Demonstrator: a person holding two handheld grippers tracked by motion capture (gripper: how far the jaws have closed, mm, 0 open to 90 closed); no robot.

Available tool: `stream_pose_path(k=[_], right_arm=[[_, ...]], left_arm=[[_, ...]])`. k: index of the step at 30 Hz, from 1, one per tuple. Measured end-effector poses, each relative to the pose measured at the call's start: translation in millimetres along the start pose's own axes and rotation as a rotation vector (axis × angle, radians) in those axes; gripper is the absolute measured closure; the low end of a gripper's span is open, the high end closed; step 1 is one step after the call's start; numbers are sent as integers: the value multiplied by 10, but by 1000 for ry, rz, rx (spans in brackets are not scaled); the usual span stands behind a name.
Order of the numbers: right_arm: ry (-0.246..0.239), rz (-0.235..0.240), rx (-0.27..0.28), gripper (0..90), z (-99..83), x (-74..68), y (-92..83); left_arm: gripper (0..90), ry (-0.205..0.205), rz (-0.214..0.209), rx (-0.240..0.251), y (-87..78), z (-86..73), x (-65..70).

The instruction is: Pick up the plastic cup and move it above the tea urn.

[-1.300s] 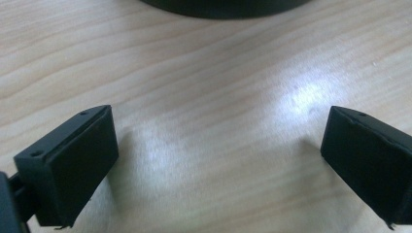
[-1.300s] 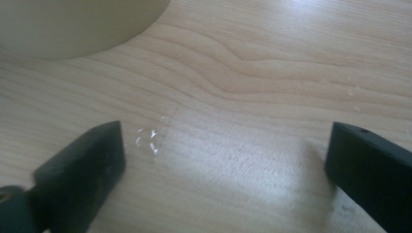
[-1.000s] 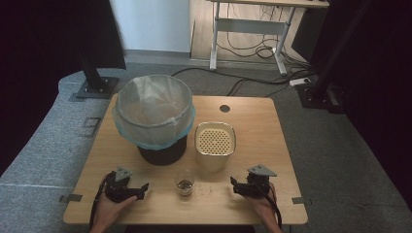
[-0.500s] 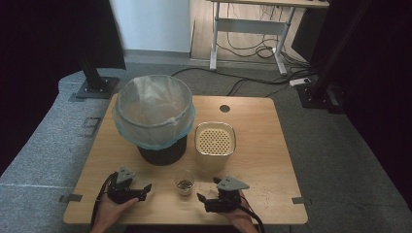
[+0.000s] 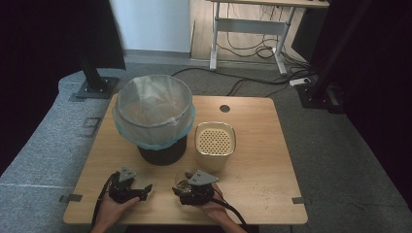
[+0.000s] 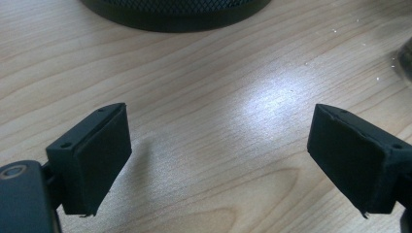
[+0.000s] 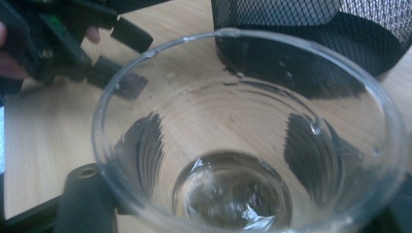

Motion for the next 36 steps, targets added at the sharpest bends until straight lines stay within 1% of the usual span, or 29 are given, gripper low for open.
stream_pose_path(k=[1,3,4,6,8,10,11,12,13,14,15,18,21,23,24,26,28,29,31,32,33,34,36], right_arm=[[0,0,0,309,0,0,0],[-4,-4,1,337,17,9,26],[-13,-2,-6,358,23,5,3],[-12,-4,3,365,36,5,-29],[-5,-1,35,372,100,4,-136],[-12,-6,64,375,194,4,-307],[-3,-13,101,377,290,10,-492],[-3,-13,101,377,290,10,-492],[-2,-16,119,379,329,14,-565],[-4,-25,139,380,393,27,-692],[1,-30,149,380,431,32,-767],[-2,-62,198,381,602,72,-1098],[-12,-92,224,382,743,128,-1349],[-11,-120,233,382,848,206,-1521],[-10,-130,234,382,880,239,-1569],[-12,-162,244,382,973,351,-1690],[9,-169,264,383,1049,454,-1770],[15,-173,271,383,1078,491,-1793],[16,-199,283,383,1189,645,-1854],[16,-199,283,383,1189,645,-1854],[12,-223,281,383,1261,760,-1872],[12,-223,281,383,1261,760,-1872],[6,-241,277,383,1313,852,-1872]], left_arm=[[84,0,0,0,0,0,0],[85,1,-2,1,-7,-4,4],[85,2,-2,2,-11,-5,5],[85,2,-3,3,-18,-7,4],[85,0,-4,1,-18,-10,-1],[85,-2,-5,-1,-17,-13,-6],[86,-4,-6,-1,-17,-12,-9],[86,-6,-6,-1,-17,-10,-11],[86,-9,-7,-2,-14,-8,-13],[92,-11,-6,-2,-12,-7,-15],[94,-11,-7,-6,-9,-8,-15],[94,-11,-10,-14,0,-12,-8],[94,-7,-15,-18,0,-10,4],[95,-8,-16,-18,1,-9,7],[95,-8,-17,-20,2,-10,7],[99,-8,-17,-21,5,-11,5],[99,-11,-19,-24,5,-14,2],[99,-13,-19,-22,7,-14,-1],[101,-17,-20,-21,9,-13,-6],[101,-18,-19,-21,11,-13,-9],[103,-20,-19,-22,13,-14,-13],[103,-20,-19,-22,15,-16,-15],[103,-21,-22,-26,18,-21,-19]])
Point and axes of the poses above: each handheld gripper's, and its own axes: y roughly forward along the jaws, z roughly out of its top, x roughly to its right, the point moved 8 cm from there along y, roughly forward along the jaws, and after that the axes turned 13 degrees about z, right-handed, at the moved point
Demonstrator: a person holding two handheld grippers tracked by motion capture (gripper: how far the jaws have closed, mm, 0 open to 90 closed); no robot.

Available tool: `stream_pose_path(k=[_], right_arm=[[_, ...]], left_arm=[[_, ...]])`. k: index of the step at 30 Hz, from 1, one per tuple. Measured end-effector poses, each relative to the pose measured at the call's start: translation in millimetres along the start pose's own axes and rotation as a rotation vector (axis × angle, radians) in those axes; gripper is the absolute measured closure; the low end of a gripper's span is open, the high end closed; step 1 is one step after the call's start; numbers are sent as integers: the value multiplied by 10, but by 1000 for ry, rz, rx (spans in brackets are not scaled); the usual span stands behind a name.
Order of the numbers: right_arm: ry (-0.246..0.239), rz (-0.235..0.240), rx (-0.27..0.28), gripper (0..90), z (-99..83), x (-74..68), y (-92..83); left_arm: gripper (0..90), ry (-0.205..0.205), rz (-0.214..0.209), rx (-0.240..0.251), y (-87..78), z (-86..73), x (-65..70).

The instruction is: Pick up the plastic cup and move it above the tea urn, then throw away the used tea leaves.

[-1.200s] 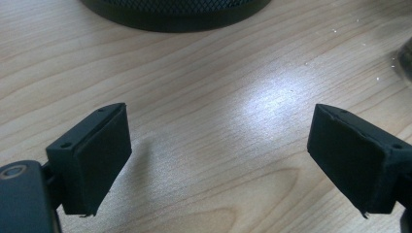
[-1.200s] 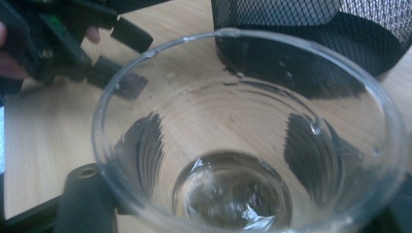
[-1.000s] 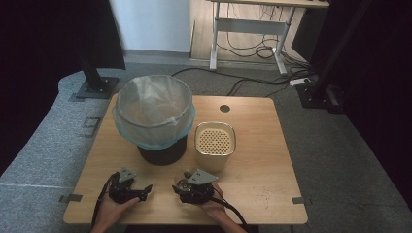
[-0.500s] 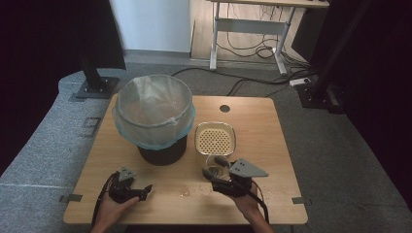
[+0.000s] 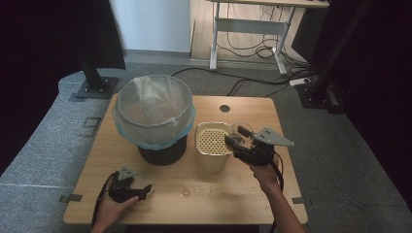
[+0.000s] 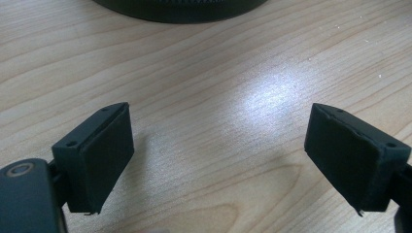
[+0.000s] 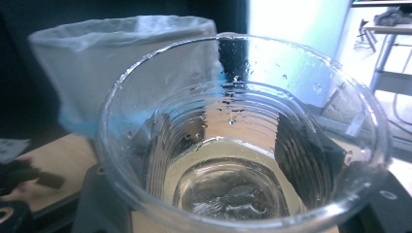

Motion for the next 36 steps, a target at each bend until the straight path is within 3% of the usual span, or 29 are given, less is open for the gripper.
stream_pose_path(k=[4,11,18,23,24,26,29,31,35,36], right_arm=[[6,-27,-8,383,62,146,87],[-16,-55,-30,383,62,281,247],[-88,-110,-102,383,40,402,359],[-191,-154,-154,383,102,431,390],[-240,-167,-173,383,133,444,407],[-258,-174,-180,383,144,449,413],[-362,-221,-243,383,163,486,452],[-377,-229,-260,383,161,498,462],[-508,-274,-353,383,151,563,506],[-508,-274,-353,383,151,563,506]], left_arm=[[112,5,-2,-15,18,-21,-3],[113,7,-4,-17,6,-32,-4],[113,8,-3,-21,24,-27,-5],[113,11,-2,-21,29,-23,-3],[113,11,-2,-21,29,-23,-4],[113,12,-2,-22,29,-24,-7],[113,15,-4,-23,29,-25,-10],[114,17,-3,-24,29,-27,-14],[114,18,0,-24,34,-24,-18],[114,18,1,-24,34,-25,-18]])
Point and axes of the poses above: each handheld gripper's, and its own axes: y roughly forward along the jaws, z roughly out of its top, x roughly to its right, the point moved 8 cm from there along y, roughly forward along the jaws, and after that the axes turned 13 degrees about z, right-handed, at the moved point
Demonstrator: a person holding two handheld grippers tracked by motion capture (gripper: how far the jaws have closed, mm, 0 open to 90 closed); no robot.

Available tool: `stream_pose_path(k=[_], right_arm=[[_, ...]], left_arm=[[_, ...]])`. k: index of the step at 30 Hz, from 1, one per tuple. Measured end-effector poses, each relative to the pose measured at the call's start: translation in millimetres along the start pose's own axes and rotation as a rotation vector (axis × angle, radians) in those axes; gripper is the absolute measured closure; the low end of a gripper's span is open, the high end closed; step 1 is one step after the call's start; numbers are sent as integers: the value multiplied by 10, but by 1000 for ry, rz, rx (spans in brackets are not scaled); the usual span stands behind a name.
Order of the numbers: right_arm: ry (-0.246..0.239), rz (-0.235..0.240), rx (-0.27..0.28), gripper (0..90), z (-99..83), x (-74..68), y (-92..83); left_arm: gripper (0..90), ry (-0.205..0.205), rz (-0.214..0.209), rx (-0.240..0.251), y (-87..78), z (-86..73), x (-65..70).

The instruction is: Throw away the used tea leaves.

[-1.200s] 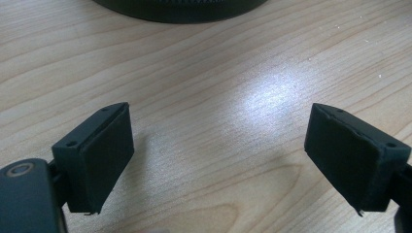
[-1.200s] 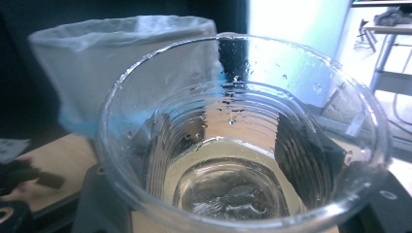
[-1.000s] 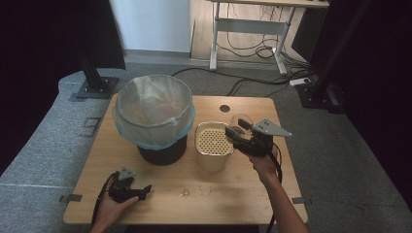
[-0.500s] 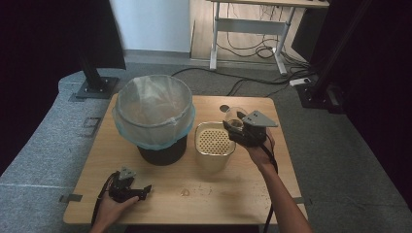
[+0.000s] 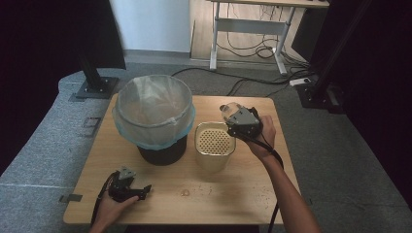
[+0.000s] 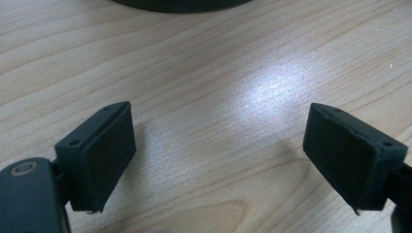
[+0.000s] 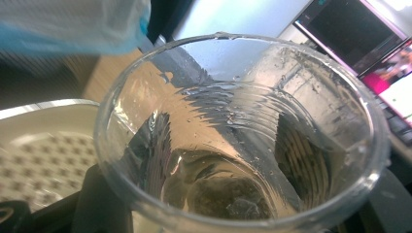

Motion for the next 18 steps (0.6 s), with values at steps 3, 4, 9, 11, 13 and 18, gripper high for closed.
stream_pose_path(k=[3,4,9,11,13,18], right_arm=[[-101,-32,-58,383,-13,19,39],[-127,-41,-77,384,-16,22,48],[-267,-72,-145,384,-28,4,102],[-293,-77,-159,384,-35,1,115],[-327,-84,-179,384,-47,-7,138],[-462,-119,-241,384,-49,-15,198]], left_arm=[[114,1,1,-1,1,0,0],[114,1,1,-1,1,1,0],[114,2,0,-2,2,2,-1],[114,0,0,-1,3,3,1],[114,0,0,0,4,3,1],[114,3,2,-2,7,5,-11]])
Point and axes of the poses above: each handheld gripper's, and its own axes: y roughly forward along the jaws, z roughly out of its top, x roughly to its right, the point moved 8 cm from there along y, roughly forward along the jaws, and after that the axes turned 13 degrees about z, right-handed, at the moved point
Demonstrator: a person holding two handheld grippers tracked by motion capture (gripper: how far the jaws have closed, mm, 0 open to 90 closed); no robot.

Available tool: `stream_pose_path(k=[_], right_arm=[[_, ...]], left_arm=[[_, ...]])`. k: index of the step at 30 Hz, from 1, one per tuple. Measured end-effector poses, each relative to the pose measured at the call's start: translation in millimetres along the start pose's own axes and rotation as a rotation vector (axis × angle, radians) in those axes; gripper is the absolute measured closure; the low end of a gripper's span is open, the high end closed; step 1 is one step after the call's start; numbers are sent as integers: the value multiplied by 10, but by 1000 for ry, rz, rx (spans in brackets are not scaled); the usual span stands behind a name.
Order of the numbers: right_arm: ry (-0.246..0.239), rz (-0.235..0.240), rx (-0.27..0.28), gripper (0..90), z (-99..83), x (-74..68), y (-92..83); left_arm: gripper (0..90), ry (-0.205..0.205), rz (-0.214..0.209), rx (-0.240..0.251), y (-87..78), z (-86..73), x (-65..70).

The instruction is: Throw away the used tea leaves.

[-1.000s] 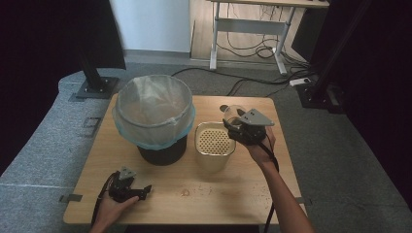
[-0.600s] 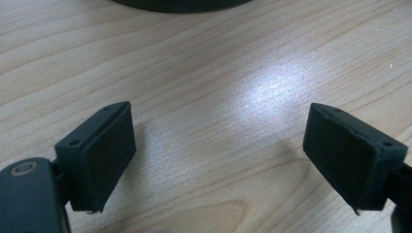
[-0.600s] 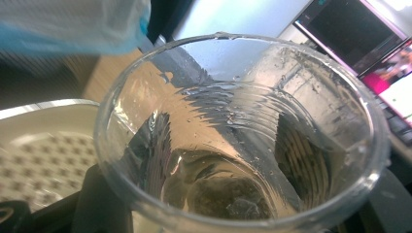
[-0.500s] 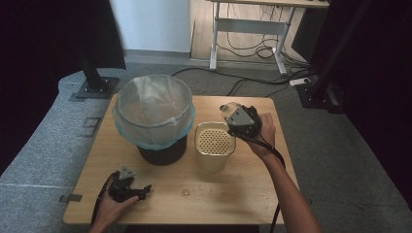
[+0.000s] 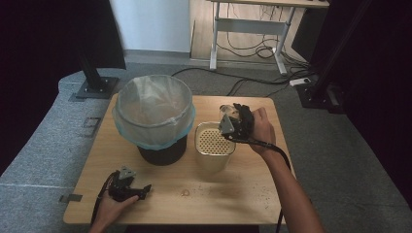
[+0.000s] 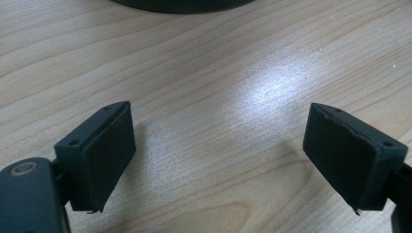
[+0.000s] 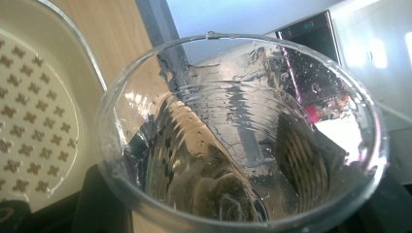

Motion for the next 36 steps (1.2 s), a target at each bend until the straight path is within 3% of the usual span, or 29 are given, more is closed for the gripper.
stream_pose_path(k=[2,8,9,12,18,19,21,25,30,31,32,33,36], right_arm=[[-22,-1,-8,384,9,-12,9],[-182,-15,-81,384,43,-107,80],[-231,-25,-103,384,43,-118,98],[-256,-32,-124,386,38,-130,99],[-420,-88,-189,391,54,-125,94],[-464,-109,-194,393,69,-124,88],[-487,-120,-193,394,74,-126,89],[-661,-187,-252,396,89,-140,84],[-721,-197,-257,397,149,-211,99],[-755,-203,-259,397,172,-243,108],[-755,-203,-259,397,172,-243,108],[-807,-207,-264,397,204,-275,111],[-840,-223,-272,397,234,-264,95]], left_arm=[[113,-1,-1,0,0,0,-3],[111,1,2,-1,2,0,-1],[110,0,2,-1,2,0,-2],[109,-2,2,-1,3,2,-4],[108,0,5,-1,6,3,-3],[108,0,4,-2,5,2,-4],[108,0,3,-2,5,2,-4],[106,0,3,-2,6,3,-4],[106,-2,4,-3,4,0,-9],[106,-2,4,-4,3,0,-11],[106,-2,5,-4,3,-1,-13],[106,-3,5,-3,4,0,-15],[106,-4,5,-4,4,0,-20]])
Point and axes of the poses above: each handheld gripper's, and its own axes: y roughly forward along the jaws, z roughly out of its top, x roughly to its right, the point moved 8 cm from there along y, roughly forward along the jaws, and after that the axes turned 13 degrees about z, right-handed, at the moved point
